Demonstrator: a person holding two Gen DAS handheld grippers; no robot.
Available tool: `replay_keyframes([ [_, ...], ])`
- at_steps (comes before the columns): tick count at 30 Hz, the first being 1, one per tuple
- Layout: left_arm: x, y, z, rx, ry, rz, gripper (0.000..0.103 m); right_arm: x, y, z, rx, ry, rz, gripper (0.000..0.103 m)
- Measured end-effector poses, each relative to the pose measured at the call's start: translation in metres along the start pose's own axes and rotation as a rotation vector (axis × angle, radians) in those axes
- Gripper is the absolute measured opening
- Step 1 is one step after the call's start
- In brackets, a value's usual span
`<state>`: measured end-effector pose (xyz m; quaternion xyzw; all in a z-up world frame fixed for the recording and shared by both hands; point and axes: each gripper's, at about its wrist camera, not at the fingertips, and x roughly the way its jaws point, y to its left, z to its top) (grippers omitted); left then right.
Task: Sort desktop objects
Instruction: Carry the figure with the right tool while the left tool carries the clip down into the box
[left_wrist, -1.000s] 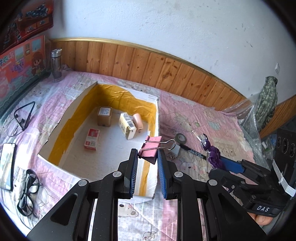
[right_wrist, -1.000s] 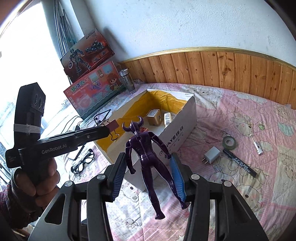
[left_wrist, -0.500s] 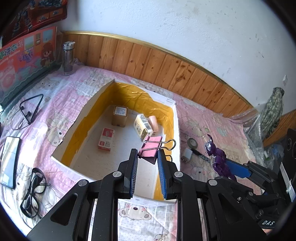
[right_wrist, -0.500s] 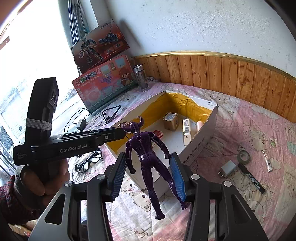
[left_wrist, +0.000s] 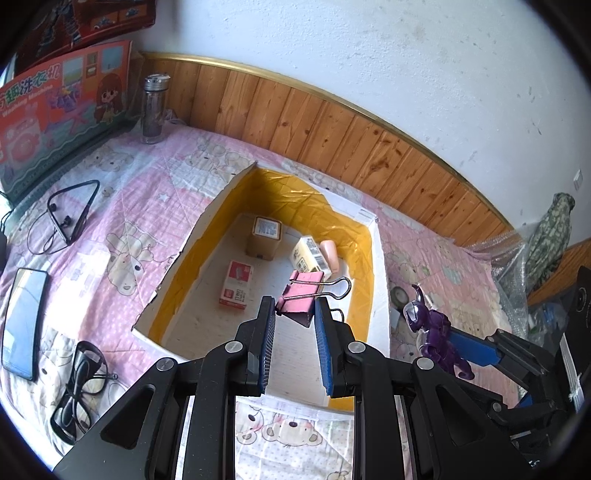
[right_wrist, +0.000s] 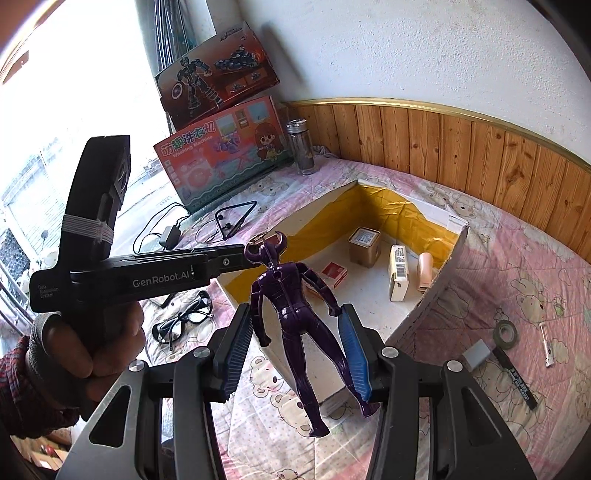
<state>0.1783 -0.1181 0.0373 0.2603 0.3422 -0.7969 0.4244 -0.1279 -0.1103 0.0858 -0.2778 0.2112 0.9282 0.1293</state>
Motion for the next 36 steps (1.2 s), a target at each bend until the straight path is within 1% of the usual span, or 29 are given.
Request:
replay_keyframes([
  [4, 0.007, 0.008, 0.006, -0.018, 0.018, 0.001, 0.022, 0.009, 0.0, 0.006, -0.028, 0.027, 0.007, 0.049],
  [10, 0.024, 0.017, 0.012, -0.055, 0.072, 0.008, 0.022, 0.025, -0.002, 0.018, -0.07, 0.076, 0.0, 0.049],
  [14, 0.036, 0.018, 0.014, -0.06, 0.105, 0.016, 0.022, 0.037, -0.005, 0.025, -0.087, 0.111, -0.004, 0.049],
  [24, 0.057, 0.019, 0.015, -0.077, 0.178, 0.007, 0.022, 0.065, -0.011, 0.033, -0.144, 0.197, 0.001, 0.049],
  [31, 0.074, 0.02, 0.016, -0.076, 0.242, 0.025, 0.022, 0.082, -0.011, 0.038, -0.219, 0.249, 0.003, 0.049],
  [36, 0.087, 0.017, 0.016, -0.066, 0.289, 0.039, 0.022, 0.098, -0.016, 0.041, -0.239, 0.296, 0.019, 0.049],
])
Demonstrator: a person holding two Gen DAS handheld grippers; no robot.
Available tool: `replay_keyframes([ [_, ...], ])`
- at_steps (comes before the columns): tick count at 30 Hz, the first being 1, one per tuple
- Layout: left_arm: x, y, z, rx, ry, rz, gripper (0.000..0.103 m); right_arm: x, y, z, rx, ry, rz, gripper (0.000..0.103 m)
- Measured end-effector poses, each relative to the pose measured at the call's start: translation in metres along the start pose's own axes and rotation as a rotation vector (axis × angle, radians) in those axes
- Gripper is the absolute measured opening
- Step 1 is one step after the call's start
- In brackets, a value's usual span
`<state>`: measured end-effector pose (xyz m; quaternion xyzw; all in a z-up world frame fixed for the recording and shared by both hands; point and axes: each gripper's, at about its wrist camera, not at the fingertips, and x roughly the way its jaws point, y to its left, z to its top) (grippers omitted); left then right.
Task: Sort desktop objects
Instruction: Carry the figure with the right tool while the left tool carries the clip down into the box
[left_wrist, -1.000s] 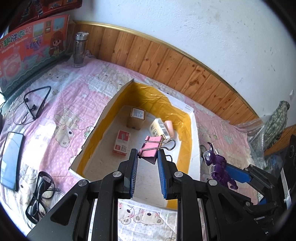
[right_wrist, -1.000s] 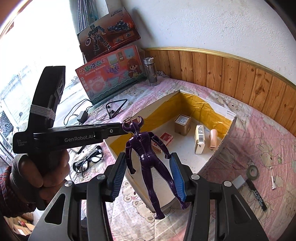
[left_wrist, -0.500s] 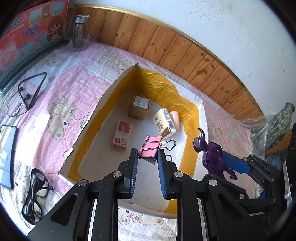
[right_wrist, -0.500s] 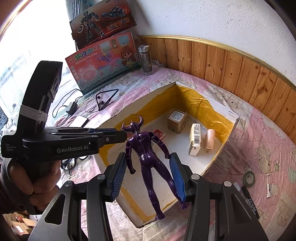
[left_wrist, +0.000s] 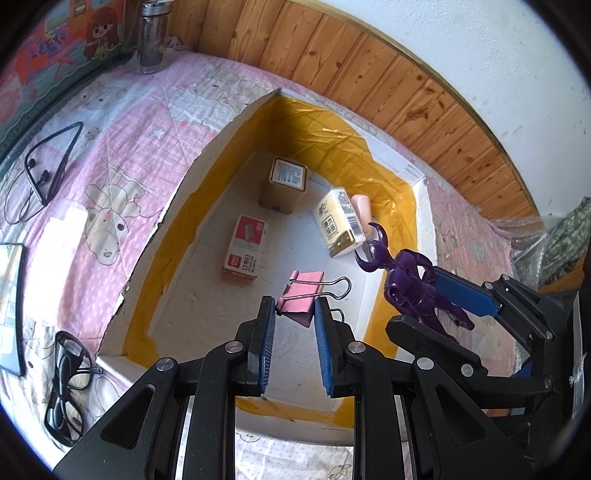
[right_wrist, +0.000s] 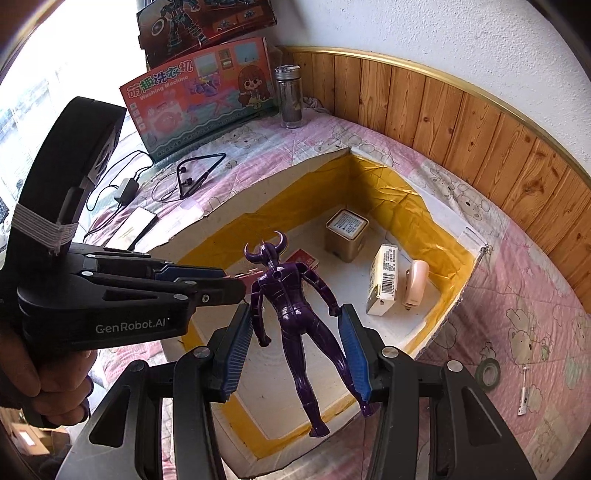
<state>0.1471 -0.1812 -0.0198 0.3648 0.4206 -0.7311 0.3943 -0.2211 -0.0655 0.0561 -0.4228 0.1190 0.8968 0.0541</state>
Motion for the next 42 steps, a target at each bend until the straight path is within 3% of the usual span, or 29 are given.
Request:
replay_keyframes([
  [19, 0.033, -0.003, 0.007, 0.047, 0.104, 0.064, 0.022, 0.045, -0.016, 0.018, -0.122, 0.171, 0.054, 0.049],
  [42, 0.07, -0.008, 0.005, 0.158, 0.262, 0.154, 0.022, 0.101, -0.014, 0.024, -0.356, 0.426, 0.039, 0.049],
])
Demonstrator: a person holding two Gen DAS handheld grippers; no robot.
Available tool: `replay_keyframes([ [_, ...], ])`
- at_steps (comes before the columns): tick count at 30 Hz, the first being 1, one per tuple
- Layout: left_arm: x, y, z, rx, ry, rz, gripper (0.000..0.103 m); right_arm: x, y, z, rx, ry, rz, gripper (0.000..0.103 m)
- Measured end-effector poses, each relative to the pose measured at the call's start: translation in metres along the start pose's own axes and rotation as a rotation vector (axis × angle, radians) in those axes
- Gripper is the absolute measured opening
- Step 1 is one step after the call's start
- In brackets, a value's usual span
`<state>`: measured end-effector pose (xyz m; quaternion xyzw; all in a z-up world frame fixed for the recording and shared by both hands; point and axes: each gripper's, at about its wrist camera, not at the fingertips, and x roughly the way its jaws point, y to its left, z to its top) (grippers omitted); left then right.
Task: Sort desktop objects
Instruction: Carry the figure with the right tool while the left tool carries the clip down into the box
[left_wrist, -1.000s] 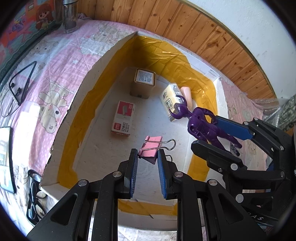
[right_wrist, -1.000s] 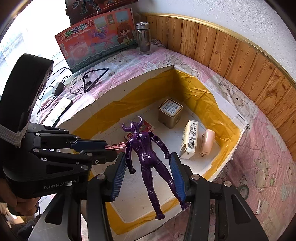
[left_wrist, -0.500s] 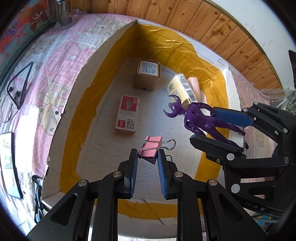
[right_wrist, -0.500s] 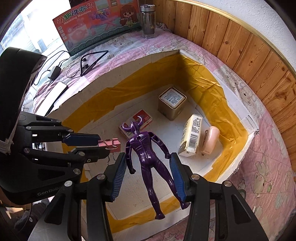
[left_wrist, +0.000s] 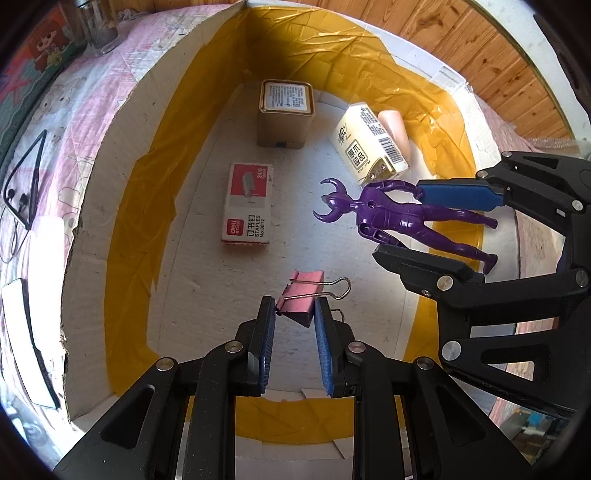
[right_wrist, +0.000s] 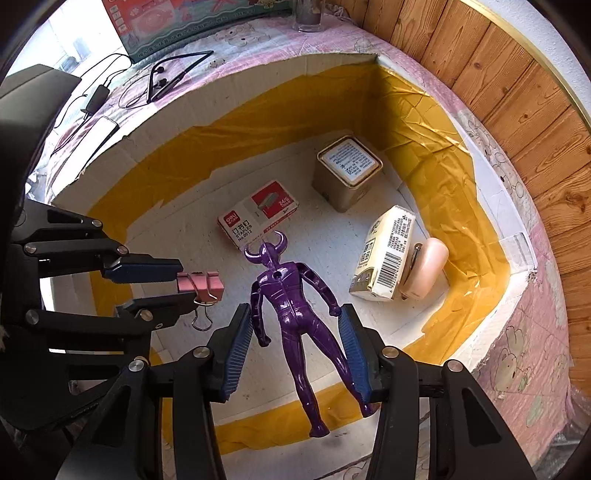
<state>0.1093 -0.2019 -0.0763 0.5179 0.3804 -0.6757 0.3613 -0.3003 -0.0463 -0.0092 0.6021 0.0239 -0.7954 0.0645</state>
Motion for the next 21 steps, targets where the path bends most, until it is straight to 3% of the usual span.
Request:
replay_keyframes([
  [6, 0.007, -0.001, 0.0, 0.03, 0.044, 0.019, 0.022, 0.014, -0.007, 0.0, -0.02, 0.057, -0.015, 0.049],
  [21, 0.016, 0.014, 0.002, -0.007, 0.152, 0.03, 0.022, 0.043, -0.012, 0.008, -0.061, 0.184, -0.016, 0.049],
])
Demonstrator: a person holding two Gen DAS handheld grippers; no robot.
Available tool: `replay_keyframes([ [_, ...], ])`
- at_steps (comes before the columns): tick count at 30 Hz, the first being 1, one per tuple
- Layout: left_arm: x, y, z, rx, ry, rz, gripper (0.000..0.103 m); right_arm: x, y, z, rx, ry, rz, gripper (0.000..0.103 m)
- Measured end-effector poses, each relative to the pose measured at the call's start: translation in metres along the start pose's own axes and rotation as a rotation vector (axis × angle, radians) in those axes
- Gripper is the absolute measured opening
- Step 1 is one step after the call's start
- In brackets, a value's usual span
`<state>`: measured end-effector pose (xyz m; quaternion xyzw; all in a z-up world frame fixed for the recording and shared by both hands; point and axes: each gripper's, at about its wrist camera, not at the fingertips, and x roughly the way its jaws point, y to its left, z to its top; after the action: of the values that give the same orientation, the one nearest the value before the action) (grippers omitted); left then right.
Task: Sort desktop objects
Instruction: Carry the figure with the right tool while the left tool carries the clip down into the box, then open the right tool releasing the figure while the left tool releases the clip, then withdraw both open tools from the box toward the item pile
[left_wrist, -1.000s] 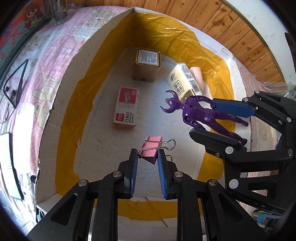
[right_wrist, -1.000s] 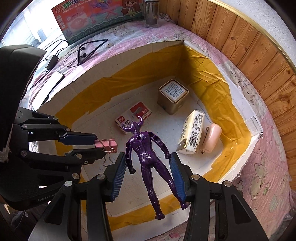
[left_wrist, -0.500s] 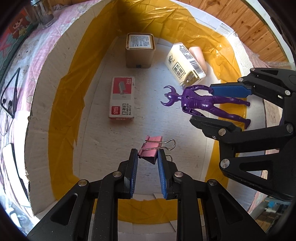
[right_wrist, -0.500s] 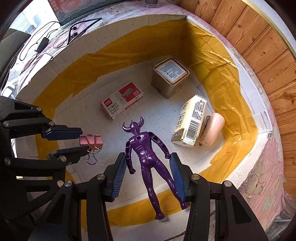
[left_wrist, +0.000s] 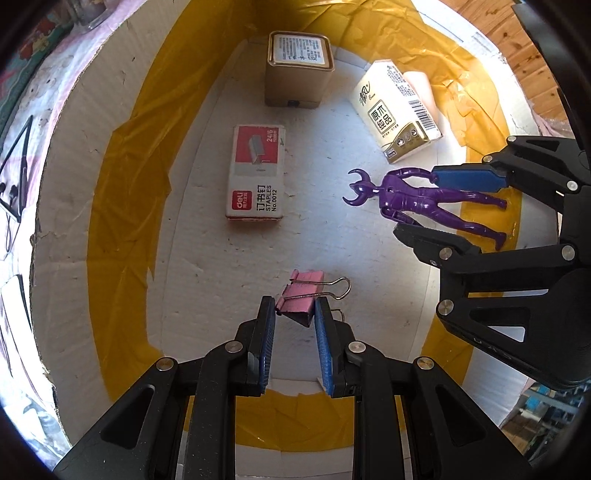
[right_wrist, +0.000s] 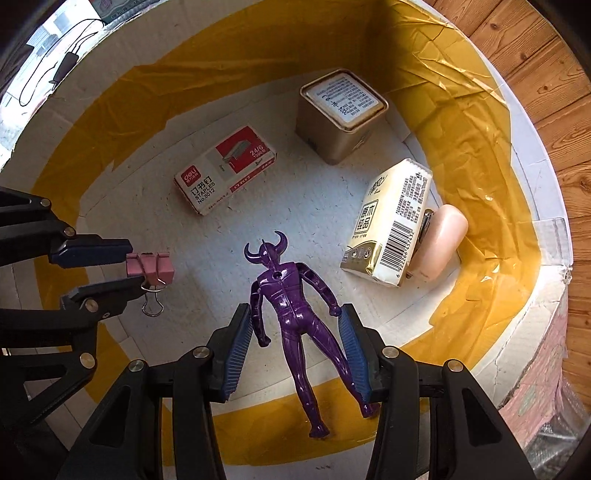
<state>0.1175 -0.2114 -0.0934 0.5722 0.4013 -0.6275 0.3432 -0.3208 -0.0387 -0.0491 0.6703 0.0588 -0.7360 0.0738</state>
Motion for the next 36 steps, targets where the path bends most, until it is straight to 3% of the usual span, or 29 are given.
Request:
replay_keyframes([
  [8, 0.0, 0.003, -0.005, 0.001, 0.047, -0.005, 0.023, 0.002, 0.0, 0.001, -0.018, 0.035, 0.0, 0.05],
  [14, -0.006, 0.007, -0.012, -0.01, 0.054, -0.003, 0.041, -0.004, -0.001, -0.004, -0.026, 0.03, -0.005, 0.055],
  [18, -0.013, 0.01, -0.02, -0.024, 0.043, 0.014, 0.041, -0.014, 0.001, -0.011, -0.055, 0.005, 0.003, 0.056],
  [31, -0.063, -0.01, -0.073, 0.01, -0.056, 0.069, 0.042, -0.061, 0.01, -0.052, -0.148, -0.095, 0.046, 0.061],
  [36, -0.087, -0.048, -0.072, 0.038, -0.128, 0.082, 0.042, -0.08, 0.0, -0.056, -0.163, -0.156, 0.06, 0.061],
])
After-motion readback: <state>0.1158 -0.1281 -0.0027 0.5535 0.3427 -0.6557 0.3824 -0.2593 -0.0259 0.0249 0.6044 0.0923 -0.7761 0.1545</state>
